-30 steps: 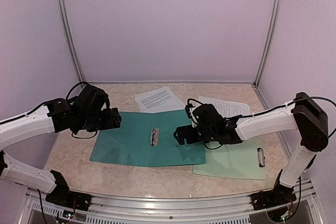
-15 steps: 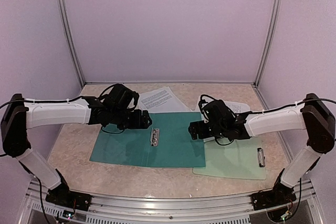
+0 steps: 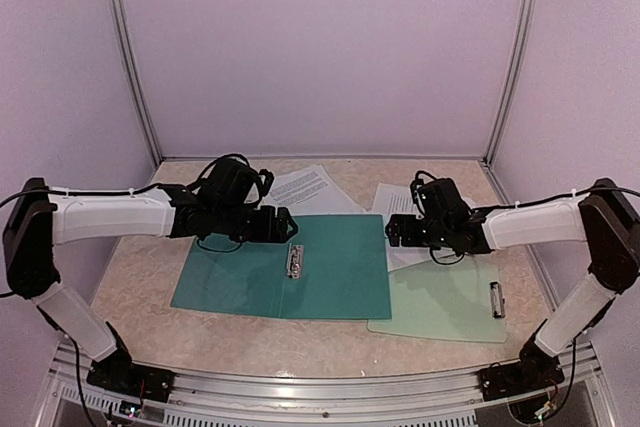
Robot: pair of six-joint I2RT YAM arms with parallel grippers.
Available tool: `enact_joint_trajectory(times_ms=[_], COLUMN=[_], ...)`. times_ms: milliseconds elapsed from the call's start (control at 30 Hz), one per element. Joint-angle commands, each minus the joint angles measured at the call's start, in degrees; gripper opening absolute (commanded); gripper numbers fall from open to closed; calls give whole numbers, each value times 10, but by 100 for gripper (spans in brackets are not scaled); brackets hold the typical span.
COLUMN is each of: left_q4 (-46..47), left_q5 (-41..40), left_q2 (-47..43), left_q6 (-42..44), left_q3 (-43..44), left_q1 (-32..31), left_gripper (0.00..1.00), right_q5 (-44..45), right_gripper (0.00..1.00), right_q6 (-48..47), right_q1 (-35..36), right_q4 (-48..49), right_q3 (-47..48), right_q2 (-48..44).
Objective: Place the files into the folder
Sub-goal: Pick up the file from the center of the board.
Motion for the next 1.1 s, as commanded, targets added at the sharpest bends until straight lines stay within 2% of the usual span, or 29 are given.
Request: enact_joint_trajectory(times_ms=[0, 267, 400, 733, 1067], left_q4=[49, 30, 27, 40, 45], left_q5=[37, 71, 91, 104, 113], left_q2=[29, 120, 163, 185, 184], left_q6=[16, 50, 51, 45, 42], left_q3=[19, 137, 188, 184, 181], left_q1=[-17, -48, -54, -59, -60], left_gripper=[83, 83, 83, 83, 82], right_q5=[4, 74, 60, -55, -117], right_gripper=[89, 90, 90, 85, 79], right_q6=[83, 163, 169, 165, 168], right_q1=[-12, -54, -109, -253, -310], right_q4=[46, 20, 9, 15, 60], right_q3=[-63, -136, -173, -233, -244], right_q2=[-59, -146, -183, -234, -197])
